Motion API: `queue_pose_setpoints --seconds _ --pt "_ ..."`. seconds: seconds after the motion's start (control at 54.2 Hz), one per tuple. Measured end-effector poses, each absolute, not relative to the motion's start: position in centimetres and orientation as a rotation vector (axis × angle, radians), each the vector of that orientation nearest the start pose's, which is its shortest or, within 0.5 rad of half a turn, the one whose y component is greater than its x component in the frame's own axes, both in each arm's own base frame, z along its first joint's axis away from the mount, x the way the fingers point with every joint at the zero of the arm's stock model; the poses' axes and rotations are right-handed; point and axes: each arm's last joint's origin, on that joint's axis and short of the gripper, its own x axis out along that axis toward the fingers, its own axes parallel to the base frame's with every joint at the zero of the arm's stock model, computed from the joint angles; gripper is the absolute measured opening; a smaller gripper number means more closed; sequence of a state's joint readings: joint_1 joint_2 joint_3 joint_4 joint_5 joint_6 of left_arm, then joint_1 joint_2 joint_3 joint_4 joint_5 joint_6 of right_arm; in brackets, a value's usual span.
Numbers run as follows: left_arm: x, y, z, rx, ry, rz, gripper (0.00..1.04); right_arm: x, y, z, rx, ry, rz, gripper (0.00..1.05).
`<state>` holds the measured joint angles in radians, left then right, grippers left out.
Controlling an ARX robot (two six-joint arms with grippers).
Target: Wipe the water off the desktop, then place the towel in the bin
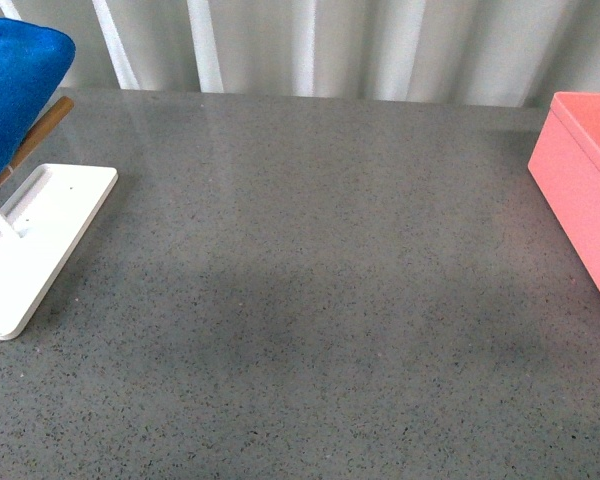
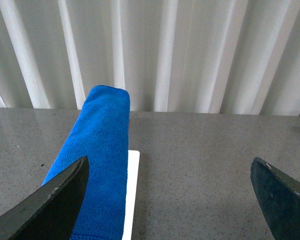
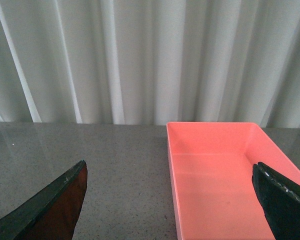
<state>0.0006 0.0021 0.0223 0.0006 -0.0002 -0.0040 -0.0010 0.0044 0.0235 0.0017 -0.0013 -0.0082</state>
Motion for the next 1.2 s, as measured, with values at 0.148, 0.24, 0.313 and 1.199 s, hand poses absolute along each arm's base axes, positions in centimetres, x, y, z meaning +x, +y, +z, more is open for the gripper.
queue_pose_setpoints --seconds 0.148,0.24,0.313,1.199 --pt "9.64 0.01 17.10 -0.004 -0.021 0.001 0.98 9.65 -0.01 17.13 -0.008 -0.021 0.000 0.98" --pt "9.64 0.01 17.10 -0.004 -0.021 0.001 0.98 9.65 -0.01 17.13 -0.008 -0.021 0.000 0.98" --pt "9.64 0.01 17.10 -0.004 -0.021 0.001 0.98 9.65 -0.01 17.13 -0.008 -0.021 0.000 0.98" --pt "9.66 0.00 17.09 -0.012 -0.014 0.004 0.98 9.65 -0.01 17.13 -0.008 -0.021 0.000 0.98"
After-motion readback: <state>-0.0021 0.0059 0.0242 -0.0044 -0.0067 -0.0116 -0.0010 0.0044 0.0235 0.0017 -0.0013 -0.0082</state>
